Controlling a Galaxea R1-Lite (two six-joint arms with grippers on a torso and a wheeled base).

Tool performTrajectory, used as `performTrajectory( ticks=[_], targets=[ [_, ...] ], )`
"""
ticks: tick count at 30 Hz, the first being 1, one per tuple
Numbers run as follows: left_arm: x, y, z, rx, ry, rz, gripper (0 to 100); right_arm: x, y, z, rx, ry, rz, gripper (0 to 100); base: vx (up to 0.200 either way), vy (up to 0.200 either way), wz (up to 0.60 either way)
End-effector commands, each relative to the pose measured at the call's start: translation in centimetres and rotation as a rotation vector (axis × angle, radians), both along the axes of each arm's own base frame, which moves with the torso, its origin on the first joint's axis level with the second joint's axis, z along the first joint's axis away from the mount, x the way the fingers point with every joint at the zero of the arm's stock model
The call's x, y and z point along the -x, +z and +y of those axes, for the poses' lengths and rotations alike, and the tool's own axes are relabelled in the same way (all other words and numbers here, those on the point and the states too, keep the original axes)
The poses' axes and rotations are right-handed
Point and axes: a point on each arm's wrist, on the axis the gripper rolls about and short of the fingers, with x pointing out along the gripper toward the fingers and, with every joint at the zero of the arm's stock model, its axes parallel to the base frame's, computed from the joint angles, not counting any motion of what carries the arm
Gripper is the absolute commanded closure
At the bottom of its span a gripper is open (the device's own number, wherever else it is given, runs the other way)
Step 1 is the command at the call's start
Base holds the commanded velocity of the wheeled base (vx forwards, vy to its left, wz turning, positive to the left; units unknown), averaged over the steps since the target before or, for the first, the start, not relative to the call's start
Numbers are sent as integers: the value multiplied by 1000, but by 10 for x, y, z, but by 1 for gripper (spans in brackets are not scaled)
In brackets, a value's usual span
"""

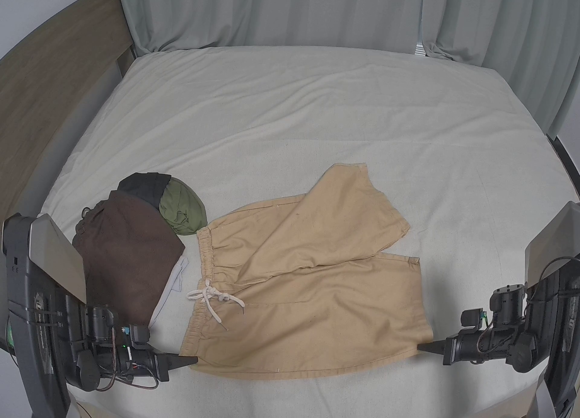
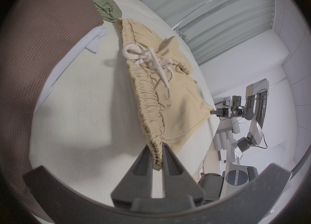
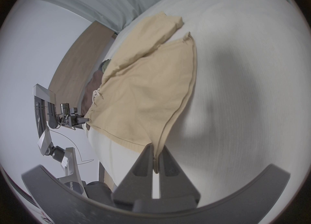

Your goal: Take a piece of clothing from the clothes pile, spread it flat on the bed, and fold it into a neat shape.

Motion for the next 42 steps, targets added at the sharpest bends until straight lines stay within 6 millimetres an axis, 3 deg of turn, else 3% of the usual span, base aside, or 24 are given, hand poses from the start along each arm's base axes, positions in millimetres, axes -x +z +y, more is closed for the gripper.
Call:
performTrajectory(
  ticks=[1, 15, 42],
  targets=[
    [-7, 2, -2, 6, -7, -33, 100, 1, 9, 1, -21, 13, -46, 100, 0, 0, 0],
    [-20, 33, -13, 96, 14, -82, 100, -1, 35, 3, -48, 27, -162, 100, 0, 0, 0],
    [-21, 30, -13, 97, 12, -77, 100, -1, 33, 1, -48, 25, -152, 100, 0, 0, 0]
  ],
)
